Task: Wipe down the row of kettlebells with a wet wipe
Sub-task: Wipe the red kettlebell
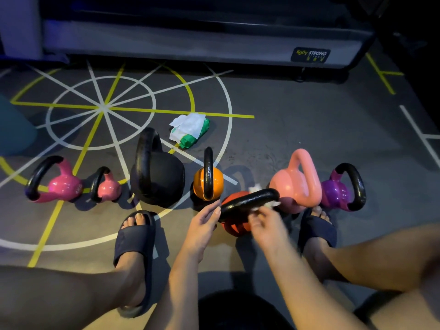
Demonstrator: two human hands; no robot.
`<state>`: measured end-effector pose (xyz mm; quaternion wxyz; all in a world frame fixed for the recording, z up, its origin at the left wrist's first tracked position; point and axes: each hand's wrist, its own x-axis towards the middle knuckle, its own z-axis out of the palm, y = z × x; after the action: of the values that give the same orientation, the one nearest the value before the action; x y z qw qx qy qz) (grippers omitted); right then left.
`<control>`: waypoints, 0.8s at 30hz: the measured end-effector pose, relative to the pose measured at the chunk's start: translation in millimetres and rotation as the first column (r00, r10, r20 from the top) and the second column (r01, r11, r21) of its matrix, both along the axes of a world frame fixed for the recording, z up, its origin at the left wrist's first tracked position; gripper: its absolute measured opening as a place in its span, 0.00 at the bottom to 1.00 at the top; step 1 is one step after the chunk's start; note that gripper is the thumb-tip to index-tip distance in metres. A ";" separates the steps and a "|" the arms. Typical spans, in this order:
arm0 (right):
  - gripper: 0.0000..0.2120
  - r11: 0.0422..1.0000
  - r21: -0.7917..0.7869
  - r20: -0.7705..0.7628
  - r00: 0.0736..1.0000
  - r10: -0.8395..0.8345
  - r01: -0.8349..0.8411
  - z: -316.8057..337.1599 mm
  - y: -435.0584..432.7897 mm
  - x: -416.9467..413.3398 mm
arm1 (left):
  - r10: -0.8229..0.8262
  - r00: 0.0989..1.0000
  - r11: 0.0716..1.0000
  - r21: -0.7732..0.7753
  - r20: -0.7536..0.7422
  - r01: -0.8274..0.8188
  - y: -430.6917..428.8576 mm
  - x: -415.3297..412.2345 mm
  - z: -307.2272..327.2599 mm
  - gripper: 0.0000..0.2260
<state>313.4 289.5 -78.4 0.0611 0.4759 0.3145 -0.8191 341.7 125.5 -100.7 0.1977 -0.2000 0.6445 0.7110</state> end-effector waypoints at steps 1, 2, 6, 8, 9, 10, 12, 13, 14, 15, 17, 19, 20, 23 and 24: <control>0.10 0.999 0.050 -0.016 1.000 -0.019 0.019 -4.3 6.4 -4.7 | 0.006 1.000 1.000 -0.004 0.010 -0.006 0.4 0.0 0.2 0.12; 0.13 0.998 0.025 -0.027 0.998 -0.048 0.049 -4.1 7.8 -5.8 | 0.012 1.000 1.000 -0.005 0.012 -0.012 0.4 0.4 0.3 0.12; 0.12 0.985 0.010 -0.037 0.984 0.172 -0.172 0.1 -31.1 18.4 | 0.019 1.000 1.000 0.020 -0.004 -0.019 -0.7 1.5 0.6 0.12; 0.11 0.975 0.035 -0.007 0.975 0.221 -0.221 -0.2 -36.0 20.7 | 0.022 1.000 1.000 0.013 -0.006 -0.022 -0.7 2.0 0.1 0.12; 0.11 0.985 0.030 -0.006 0.985 0.173 -0.173 -1.8 -30.4 16.6 | 0.024 1.000 1.000 0.011 -0.006 -0.024 -0.5 2.2 0.2 0.12; 0.09 0.997 0.015 -0.011 0.997 0.071 -0.071 1.3 -21.8 12.2 | 0.026 1.000 1.000 0.013 -0.006 -0.026 0.4 2.0 0.4 0.12; 0.08 0.994 -0.006 -0.021 0.994 -0.108 0.108 1.3 2.3 0.4 | 0.030 1.000 1.000 0.010 0.002 -0.030 1.9 1.1 1.2 0.12; 0.07 0.989 -0.055 -0.009 0.991 -0.136 0.135 2.3 8.2 -3.7 | 0.031 1.000 0.999 0.008 0.007 -0.031 2.2 0.5 1.8 0.12; 0.06 0.992 -0.079 -0.042 0.993 -0.106 0.103 3.2 10.1 -1.9 | 0.031 0.999 0.999 0.012 0.009 -0.031 2.7 0.1 2.4 0.12; 0.09 0.993 -0.110 -0.072 0.996 -0.048 0.040 -1.9 2.4 2.2 | 0.030 1.000 0.999 0.018 0.006 -0.030 2.7 0.4 2.7 0.13; 0.13 0.995 -0.059 -0.068 0.995 0.072 -0.076 -8.9 -22.3 15.3 | 0.032 0.999 0.999 0.027 -0.005 -0.032 0.1 1.9 5.4 0.13; 0.12 0.992 -0.050 -0.038 0.993 0.112 -0.114 -7.9 -31.3 19.1 | 0.033 0.999 0.999 0.020 -0.009 -0.033 -1.1 2.3 5.2 0.13; 0.11 0.994 -0.048 -0.026 0.995 0.095 -0.097 -5.1 -29.8 14.2 | 0.032 0.999 0.999 0.021 -0.008 -0.032 -0.9 2.8 3.9 0.13; 0.09 0.999 0.004 -0.006 0.999 -0.050 0.050 -1.6 3.7 -2.5 | 0.026 1.000 1.000 0.002 0.009 -0.026 1.1 1.1 2.7 0.13; 0.08 0.998 0.033 0.006 0.998 -0.056 0.056 1.4 8.3 -4.0 | 0.029 0.999 1.000 -0.008 0.016 -0.028 1.0 0.6 1.9 0.13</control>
<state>309.4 297.8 -77.0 0.0314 0.4881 0.3144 -0.8136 342.3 126.4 -98.8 0.1920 -0.2157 0.6429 0.7095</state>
